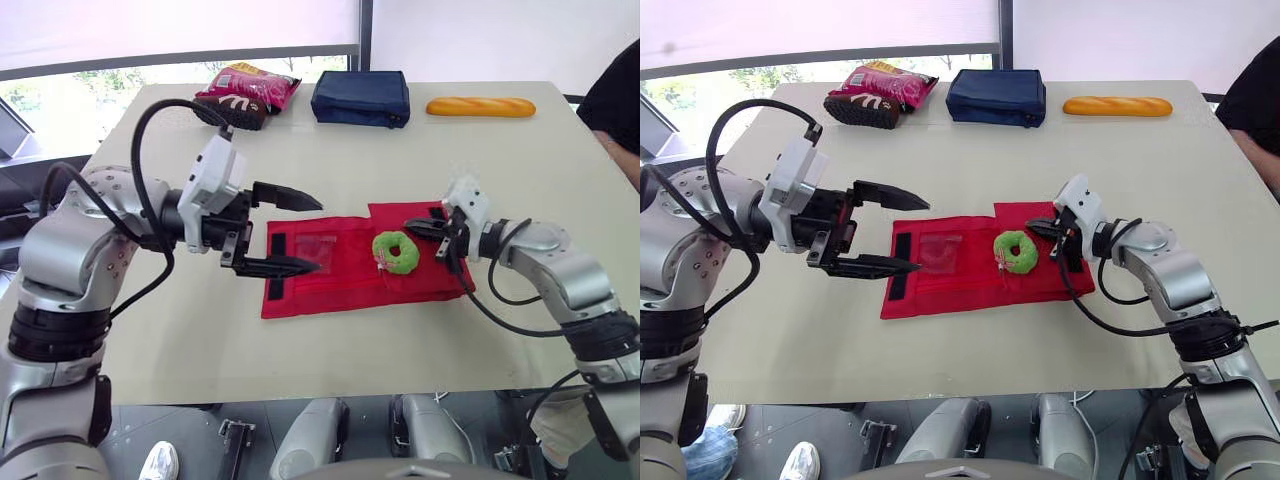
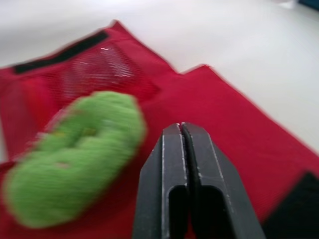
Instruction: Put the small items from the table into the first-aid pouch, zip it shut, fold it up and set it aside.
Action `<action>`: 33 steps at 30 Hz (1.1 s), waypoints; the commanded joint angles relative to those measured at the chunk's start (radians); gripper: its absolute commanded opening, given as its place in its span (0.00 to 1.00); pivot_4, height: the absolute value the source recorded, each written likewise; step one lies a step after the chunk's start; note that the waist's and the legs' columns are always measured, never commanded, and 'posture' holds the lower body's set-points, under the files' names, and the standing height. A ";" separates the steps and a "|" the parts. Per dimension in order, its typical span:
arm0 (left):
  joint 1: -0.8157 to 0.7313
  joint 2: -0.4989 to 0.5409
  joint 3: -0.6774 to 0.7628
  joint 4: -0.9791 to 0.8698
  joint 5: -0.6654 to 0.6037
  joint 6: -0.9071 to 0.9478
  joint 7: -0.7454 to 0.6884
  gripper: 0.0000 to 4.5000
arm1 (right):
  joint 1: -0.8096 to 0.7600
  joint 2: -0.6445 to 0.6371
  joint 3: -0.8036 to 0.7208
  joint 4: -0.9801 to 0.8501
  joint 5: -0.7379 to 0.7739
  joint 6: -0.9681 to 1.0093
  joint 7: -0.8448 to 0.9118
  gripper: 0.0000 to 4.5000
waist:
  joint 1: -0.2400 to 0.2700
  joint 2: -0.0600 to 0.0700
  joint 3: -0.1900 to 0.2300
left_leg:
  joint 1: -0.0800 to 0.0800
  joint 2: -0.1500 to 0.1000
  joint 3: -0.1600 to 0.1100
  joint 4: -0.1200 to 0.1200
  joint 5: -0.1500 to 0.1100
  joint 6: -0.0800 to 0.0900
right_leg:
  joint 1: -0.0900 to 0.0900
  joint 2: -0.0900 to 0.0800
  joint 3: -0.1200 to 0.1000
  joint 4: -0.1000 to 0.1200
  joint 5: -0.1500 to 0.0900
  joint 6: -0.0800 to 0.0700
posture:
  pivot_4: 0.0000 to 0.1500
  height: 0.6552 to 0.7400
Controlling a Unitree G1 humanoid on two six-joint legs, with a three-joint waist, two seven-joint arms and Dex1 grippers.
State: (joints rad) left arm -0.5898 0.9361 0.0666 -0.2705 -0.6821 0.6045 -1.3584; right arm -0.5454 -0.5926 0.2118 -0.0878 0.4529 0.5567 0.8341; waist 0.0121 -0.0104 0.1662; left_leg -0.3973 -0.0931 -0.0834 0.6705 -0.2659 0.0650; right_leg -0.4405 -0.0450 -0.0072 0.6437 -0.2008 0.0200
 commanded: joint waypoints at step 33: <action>0.234 -0.003 0.156 -0.106 -0.024 0.048 0.228 1.00 | 0.371 -0.099 -0.448 -0.243 0.212 -0.030 0.074 0.98 | 0.002 0.001 0.000 | 0.001 0.001 0.000 -0.001 0.001 -0.002 | 0.000 0.001 0.001 0.000 0.001 -0.002 | 1.00 0.99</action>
State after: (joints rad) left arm -0.3779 0.9454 0.1817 -0.3502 -0.7273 0.6491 -1.2032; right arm -0.1791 -0.6872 -0.1865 -0.2727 0.6413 0.5623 0.8931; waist 0.0138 -0.0093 0.1662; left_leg -0.3965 -0.0918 -0.0831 0.6697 -0.2648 0.0631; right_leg -0.4403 -0.0442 -0.0066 0.6439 -0.1997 0.0184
